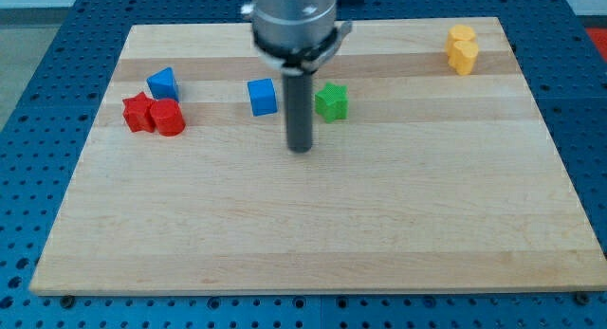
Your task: Point your arm closer to blue cube
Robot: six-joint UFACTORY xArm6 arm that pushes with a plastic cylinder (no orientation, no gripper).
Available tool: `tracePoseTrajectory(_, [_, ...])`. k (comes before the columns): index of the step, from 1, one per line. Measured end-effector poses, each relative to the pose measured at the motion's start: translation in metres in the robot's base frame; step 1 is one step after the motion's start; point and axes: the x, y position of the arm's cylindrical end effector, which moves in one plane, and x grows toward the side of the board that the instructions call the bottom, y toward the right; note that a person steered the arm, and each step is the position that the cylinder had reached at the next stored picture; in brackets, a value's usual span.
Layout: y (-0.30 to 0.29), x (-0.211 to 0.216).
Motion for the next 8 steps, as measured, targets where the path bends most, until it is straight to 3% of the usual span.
tracePoseTrajectory(2, [-0.098,0.018])
tracePoseTrajectory(3, [-0.111,-0.021])
tracePoseTrajectory(4, [-0.103,-0.069])
tracePoseTrajectory(8, [-0.103,-0.089])
